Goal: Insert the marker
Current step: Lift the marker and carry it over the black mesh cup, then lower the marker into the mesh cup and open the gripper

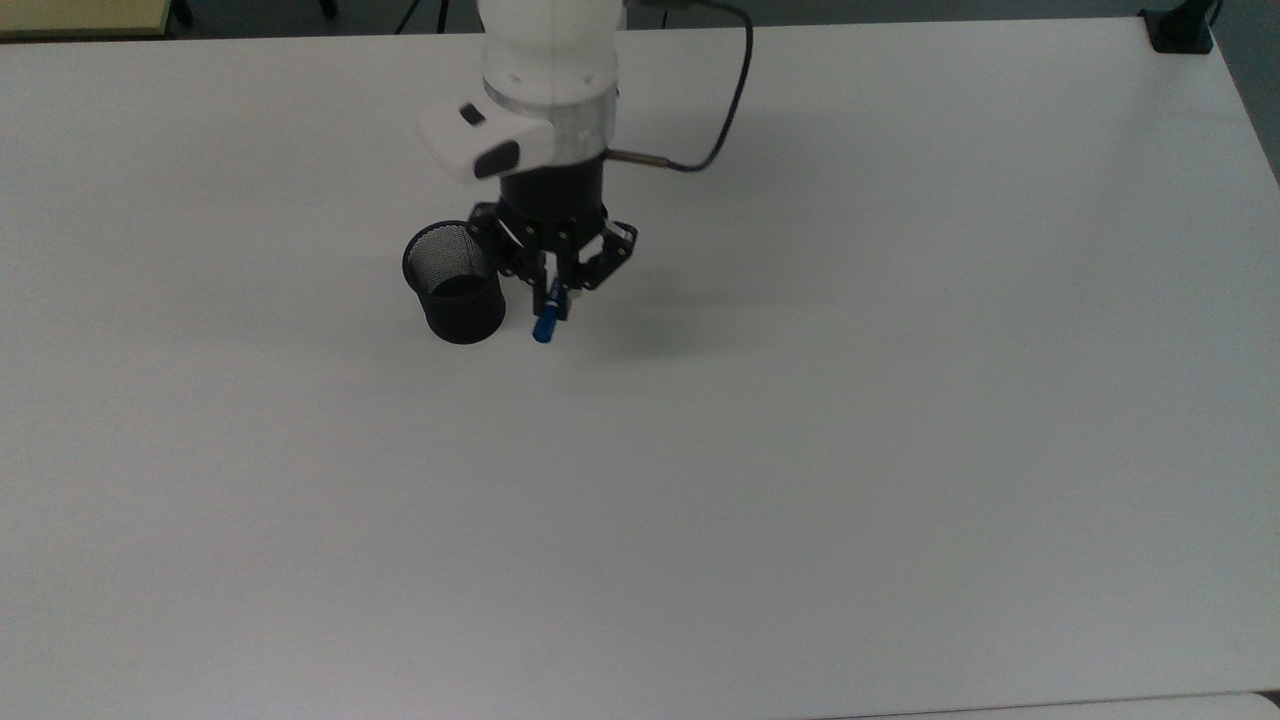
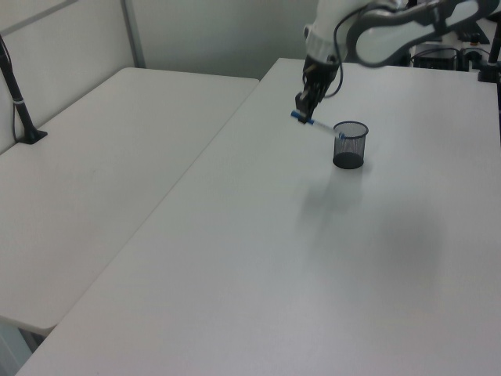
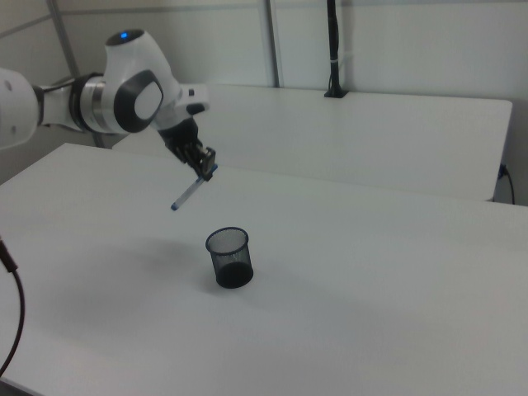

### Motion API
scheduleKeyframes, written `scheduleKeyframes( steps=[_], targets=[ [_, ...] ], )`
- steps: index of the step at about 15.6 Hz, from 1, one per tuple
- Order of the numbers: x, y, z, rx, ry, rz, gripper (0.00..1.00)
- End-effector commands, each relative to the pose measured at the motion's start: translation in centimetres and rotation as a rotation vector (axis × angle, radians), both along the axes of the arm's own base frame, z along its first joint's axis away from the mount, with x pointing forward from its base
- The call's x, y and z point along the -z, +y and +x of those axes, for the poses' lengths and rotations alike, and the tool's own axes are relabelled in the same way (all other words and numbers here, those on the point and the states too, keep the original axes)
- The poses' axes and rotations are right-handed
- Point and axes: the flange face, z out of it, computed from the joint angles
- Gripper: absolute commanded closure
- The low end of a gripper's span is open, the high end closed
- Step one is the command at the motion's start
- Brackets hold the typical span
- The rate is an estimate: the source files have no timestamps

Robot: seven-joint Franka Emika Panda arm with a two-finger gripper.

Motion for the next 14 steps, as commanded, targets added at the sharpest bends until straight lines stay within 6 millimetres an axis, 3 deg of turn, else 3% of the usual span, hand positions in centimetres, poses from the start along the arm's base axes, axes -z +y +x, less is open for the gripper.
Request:
scheduleKeyframes(
  steps=[1, 4, 7, 12, 14],
  targets=[
    [-4.1, -4.9, -5.1, -0.066, -0.031, -0.037, 0.99],
    [-3.0, -7.7, -8.0, -0.096, -0.151, -0.062, 0.99],
    [-0.7, -9.9, -8.4, -0.105, -0.254, -0.092, 0.99],
    [3.6, -9.1, -7.8, -0.119, -0.336, -0.094, 0.99],
    [6.4, -8.4, -7.0, -0.131, -0.310, -0.087, 0.98]
  ],
)
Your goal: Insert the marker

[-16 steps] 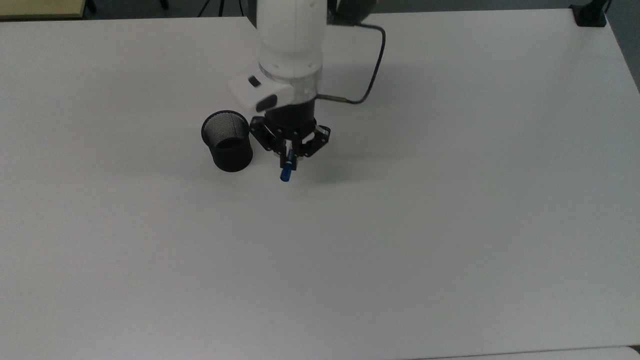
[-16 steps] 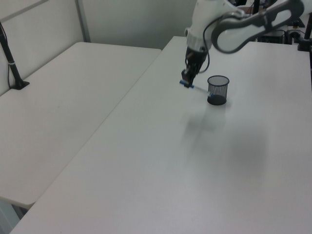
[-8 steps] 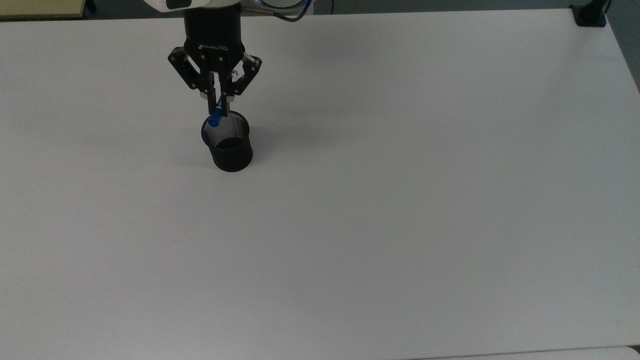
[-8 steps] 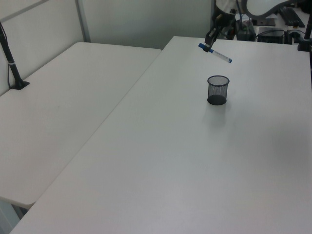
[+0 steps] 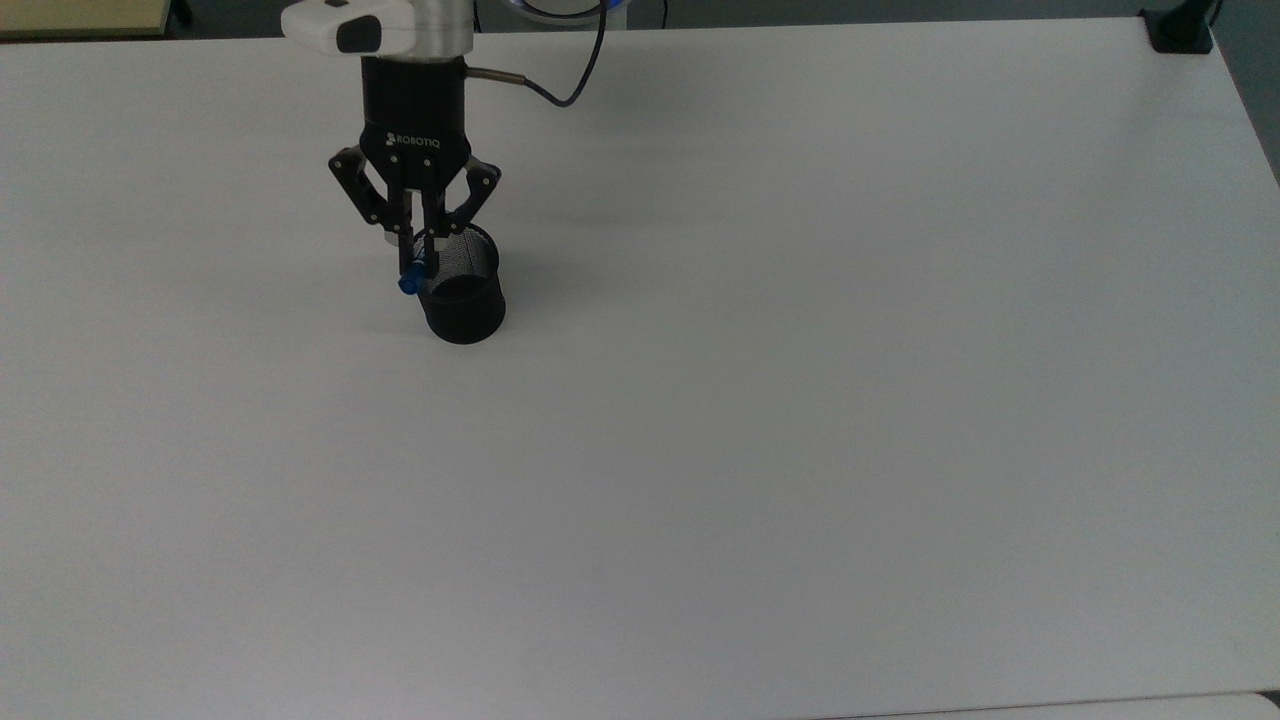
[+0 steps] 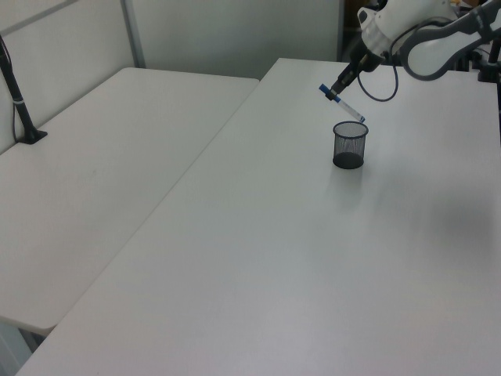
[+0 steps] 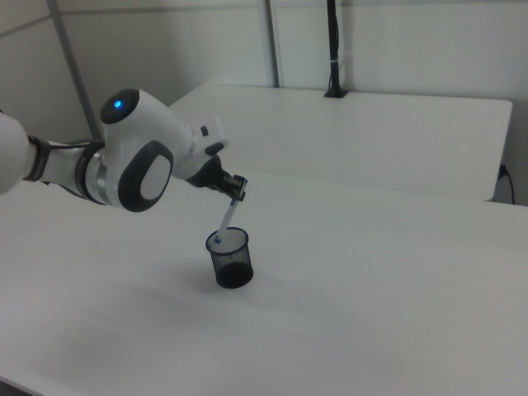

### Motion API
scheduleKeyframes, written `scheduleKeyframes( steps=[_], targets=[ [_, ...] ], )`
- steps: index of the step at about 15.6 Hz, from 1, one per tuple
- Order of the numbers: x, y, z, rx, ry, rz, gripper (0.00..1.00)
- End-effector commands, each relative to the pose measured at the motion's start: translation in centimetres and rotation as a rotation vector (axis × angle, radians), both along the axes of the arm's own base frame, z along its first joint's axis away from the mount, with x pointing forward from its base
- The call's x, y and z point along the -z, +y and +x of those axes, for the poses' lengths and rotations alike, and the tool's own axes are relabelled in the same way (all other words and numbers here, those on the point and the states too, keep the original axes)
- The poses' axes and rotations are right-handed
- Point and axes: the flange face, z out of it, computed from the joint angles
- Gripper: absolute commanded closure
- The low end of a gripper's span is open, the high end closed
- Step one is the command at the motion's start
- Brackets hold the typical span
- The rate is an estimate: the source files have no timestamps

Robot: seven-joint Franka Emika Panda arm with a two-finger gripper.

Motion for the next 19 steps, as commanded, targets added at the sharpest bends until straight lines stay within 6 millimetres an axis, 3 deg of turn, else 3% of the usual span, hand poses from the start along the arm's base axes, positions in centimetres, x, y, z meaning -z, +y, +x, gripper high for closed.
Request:
scheduleKeyframes(
  steps=[1, 5, 6, 7, 9, 11, 13, 15, 19],
  targets=[
    [3.8, 1.7, 0.8, -0.041, 0.002, -0.005, 0.98],
    [4.8, 1.7, 1.1, -0.044, -0.024, -0.007, 0.98],
    [4.6, 1.3, 1.1, -0.040, -0.026, -0.011, 0.90],
    [4.5, 1.0, 1.1, -0.037, -0.026, -0.012, 0.73],
    [4.2, 0.2, 1.1, -0.015, -0.028, -0.006, 0.22],
    [3.4, -0.1, 1.0, 0.023, -0.041, 0.018, 0.00],
    [2.5, -0.1, 0.8, 0.049, -0.023, 0.036, 0.00],
    [0.5, -0.4, 0.5, 0.055, 0.026, 0.033, 0.00],
    [-5.5, -3.2, 0.0, 0.076, 0.277, 0.008, 0.00]
  ],
)
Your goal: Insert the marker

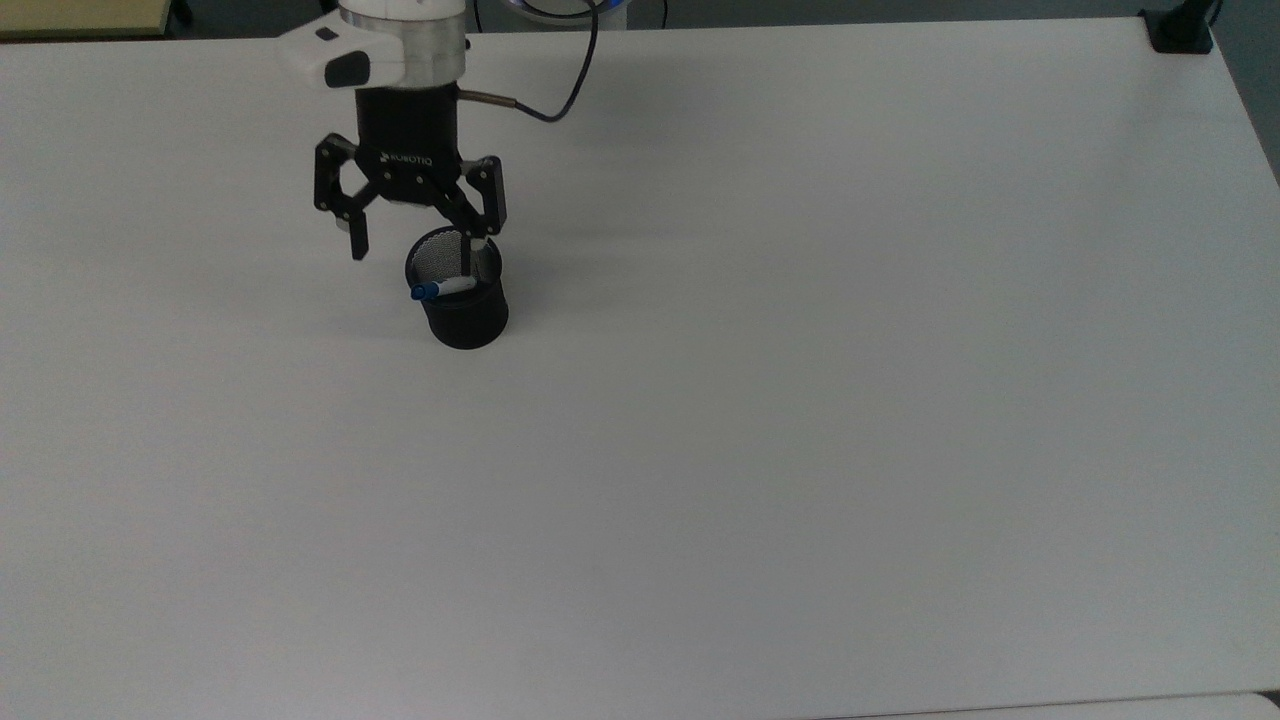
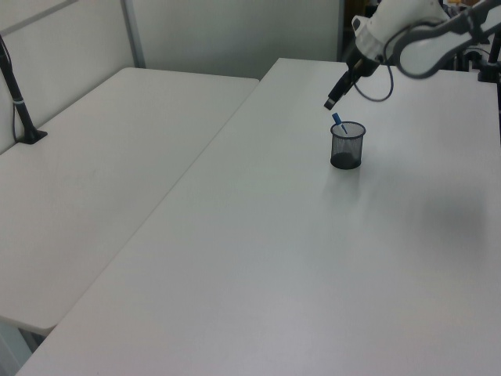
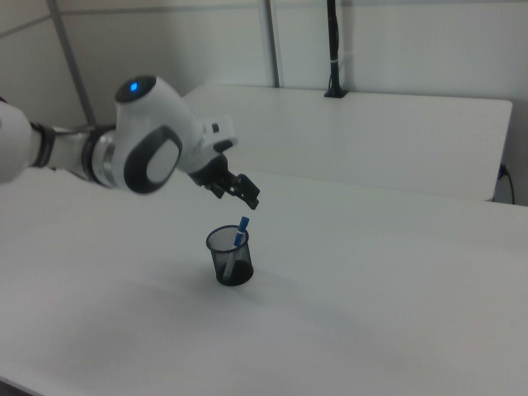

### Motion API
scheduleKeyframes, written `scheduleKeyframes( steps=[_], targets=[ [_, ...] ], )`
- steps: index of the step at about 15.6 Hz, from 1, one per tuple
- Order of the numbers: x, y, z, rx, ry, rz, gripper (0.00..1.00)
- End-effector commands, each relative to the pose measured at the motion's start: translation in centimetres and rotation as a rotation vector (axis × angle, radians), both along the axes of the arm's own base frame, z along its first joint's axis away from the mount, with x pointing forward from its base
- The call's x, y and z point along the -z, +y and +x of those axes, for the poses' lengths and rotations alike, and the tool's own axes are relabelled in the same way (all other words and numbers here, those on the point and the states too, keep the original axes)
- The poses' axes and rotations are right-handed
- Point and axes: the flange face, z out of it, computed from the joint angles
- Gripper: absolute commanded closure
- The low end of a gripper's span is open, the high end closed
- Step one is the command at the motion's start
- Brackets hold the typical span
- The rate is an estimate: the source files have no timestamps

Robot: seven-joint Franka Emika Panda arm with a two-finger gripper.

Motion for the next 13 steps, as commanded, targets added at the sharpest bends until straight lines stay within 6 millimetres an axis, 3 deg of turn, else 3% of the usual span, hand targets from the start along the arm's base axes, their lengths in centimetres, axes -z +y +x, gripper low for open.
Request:
scheduleKeyframes(
  steps=[1, 4, 8, 13],
  targets=[
    [-6.6, -2.7, -1.1, 0.002, 0.209, -0.014, 0.00],
    [-10.6, -4.1, -1.8, -0.002, 0.349, -0.003, 0.00],
    [-15.4, -3.6, -3.3, -0.003, 0.458, 0.072, 0.00],
    [-17.0, 0.0, -3.2, 0.002, 0.474, 0.078, 0.00]
  ],
)
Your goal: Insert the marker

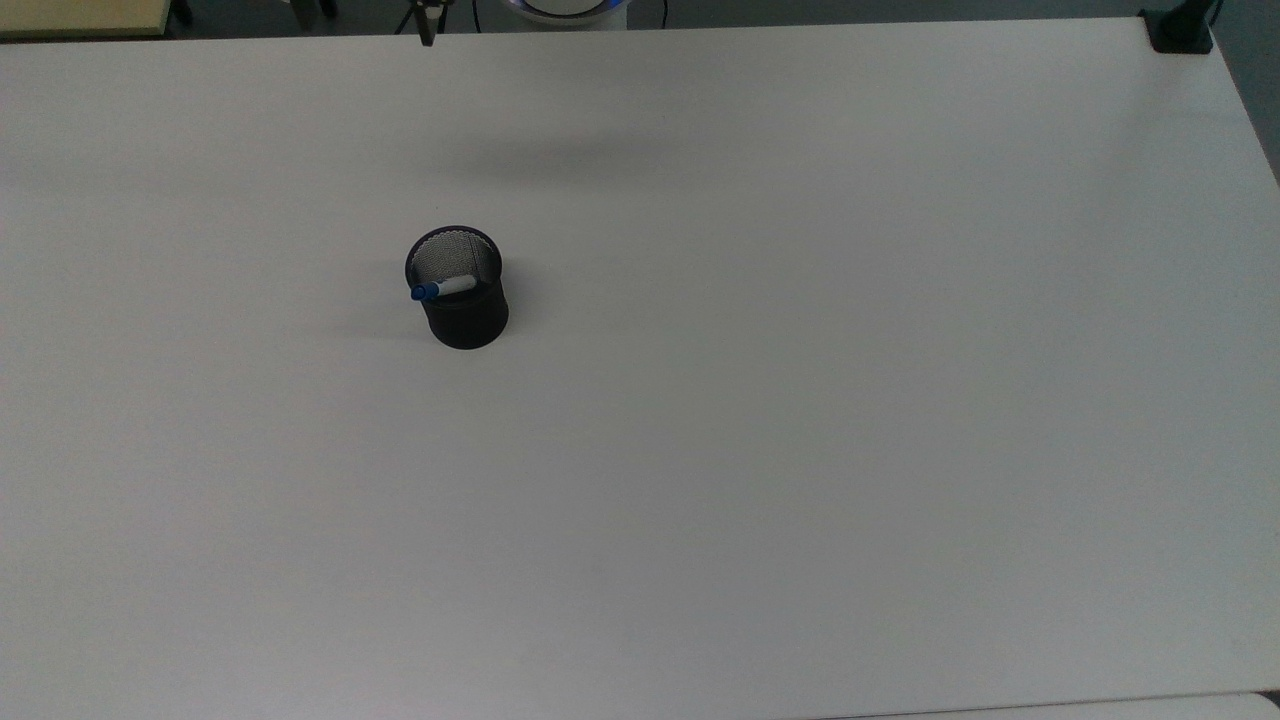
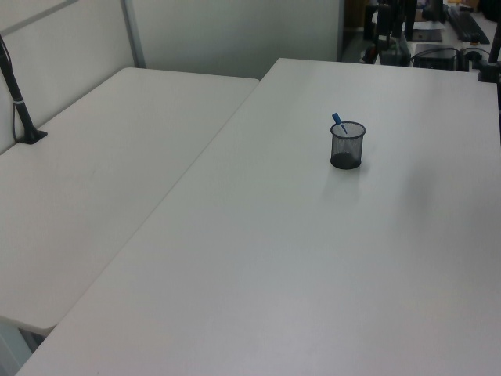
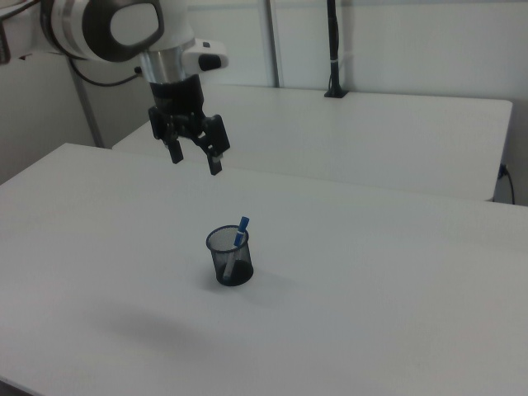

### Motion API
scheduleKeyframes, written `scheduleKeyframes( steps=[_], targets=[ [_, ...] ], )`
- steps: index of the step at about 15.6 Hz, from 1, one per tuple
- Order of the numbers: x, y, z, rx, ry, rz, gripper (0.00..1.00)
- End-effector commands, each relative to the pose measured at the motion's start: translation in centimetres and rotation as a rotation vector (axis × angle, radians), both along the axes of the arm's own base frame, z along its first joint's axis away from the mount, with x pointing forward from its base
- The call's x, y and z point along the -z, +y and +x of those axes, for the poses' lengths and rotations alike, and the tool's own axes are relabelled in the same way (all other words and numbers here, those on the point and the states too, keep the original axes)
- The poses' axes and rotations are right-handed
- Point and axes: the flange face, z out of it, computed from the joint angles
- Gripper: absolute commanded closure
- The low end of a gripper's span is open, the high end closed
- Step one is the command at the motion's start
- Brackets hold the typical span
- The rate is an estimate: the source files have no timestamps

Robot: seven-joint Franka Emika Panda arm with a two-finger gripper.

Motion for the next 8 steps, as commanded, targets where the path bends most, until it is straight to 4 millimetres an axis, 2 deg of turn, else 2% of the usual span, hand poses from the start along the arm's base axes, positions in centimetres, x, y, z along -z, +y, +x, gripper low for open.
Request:
scheduleKeyframes(
  steps=[1, 3, 8],
  targets=[
    [-0.3, 3.4, 0.9, -0.019, 0.007, 0.009, 0.00],
    [0.5, 4.0, 1.3, -0.027, 0.018, 0.008, 0.00],
    [0.2, 4.0, 2.0, -0.028, -0.040, -0.001, 0.00]
  ],
)
